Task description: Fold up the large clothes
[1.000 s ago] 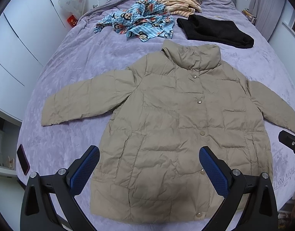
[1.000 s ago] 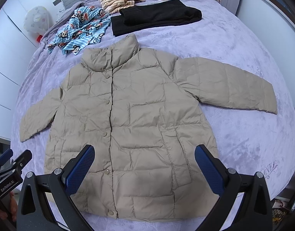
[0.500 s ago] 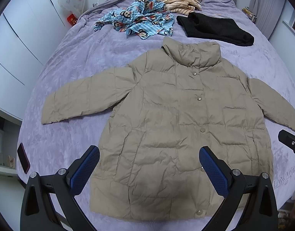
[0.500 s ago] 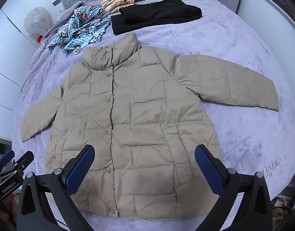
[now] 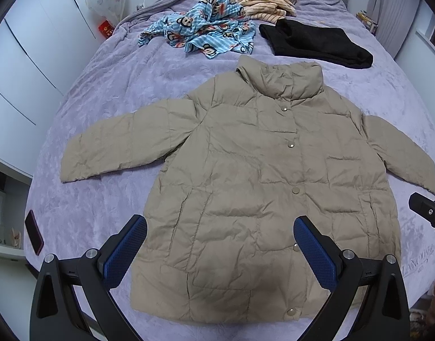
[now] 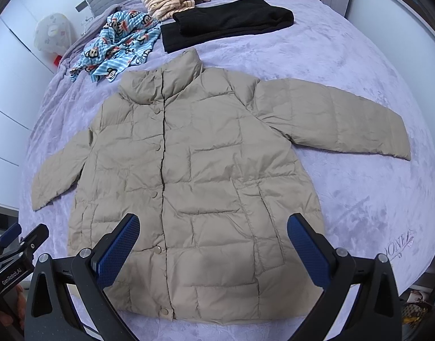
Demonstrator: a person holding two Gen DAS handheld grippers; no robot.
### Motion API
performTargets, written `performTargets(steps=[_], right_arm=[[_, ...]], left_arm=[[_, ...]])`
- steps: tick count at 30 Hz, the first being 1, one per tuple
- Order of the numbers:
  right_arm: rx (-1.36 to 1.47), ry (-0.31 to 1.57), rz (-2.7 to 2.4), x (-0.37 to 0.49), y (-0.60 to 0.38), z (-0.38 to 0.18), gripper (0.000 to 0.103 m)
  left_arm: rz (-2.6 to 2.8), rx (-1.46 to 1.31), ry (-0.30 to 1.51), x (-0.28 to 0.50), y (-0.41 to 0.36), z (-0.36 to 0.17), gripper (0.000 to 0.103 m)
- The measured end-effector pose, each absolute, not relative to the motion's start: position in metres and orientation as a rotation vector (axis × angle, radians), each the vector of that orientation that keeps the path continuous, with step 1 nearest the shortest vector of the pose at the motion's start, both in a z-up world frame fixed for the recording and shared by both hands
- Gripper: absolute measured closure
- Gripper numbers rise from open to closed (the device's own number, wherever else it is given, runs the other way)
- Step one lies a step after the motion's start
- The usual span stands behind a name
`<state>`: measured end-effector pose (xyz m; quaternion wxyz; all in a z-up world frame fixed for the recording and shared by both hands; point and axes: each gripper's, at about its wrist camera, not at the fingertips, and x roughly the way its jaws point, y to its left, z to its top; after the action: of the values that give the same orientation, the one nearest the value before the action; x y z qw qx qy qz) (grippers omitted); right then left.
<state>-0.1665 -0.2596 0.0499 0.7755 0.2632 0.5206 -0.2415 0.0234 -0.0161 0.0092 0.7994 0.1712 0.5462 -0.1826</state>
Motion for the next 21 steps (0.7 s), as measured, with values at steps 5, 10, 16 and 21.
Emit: performTargets(steps=[5, 10, 16, 21], right_arm=[[0.568, 1.126, -0.519, -0.167, -0.261, 0.051, 0.000], [0.569, 1.127, -0.519, -0.167, -0.258, 0.049, 0.000], [0.571, 1.129, -0.521, -0.168, -0.259, 0.049, 0.000], [0.581, 1.146, -0.528, -0.166, -0.251, 0.045, 0.000]], left_arm=[[-0.392, 0.372, 1.171, 0.022, -0.016, 0.011, 0.000], [-0.394, 0.367, 1.174, 0.020, -0.016, 0.012, 0.000], [-0.402, 0.364, 1.173, 0.019, -0.016, 0.013, 0.000], [-0.437, 0.351, 1.177, 0.021, -0.011, 0.009, 0.000]])
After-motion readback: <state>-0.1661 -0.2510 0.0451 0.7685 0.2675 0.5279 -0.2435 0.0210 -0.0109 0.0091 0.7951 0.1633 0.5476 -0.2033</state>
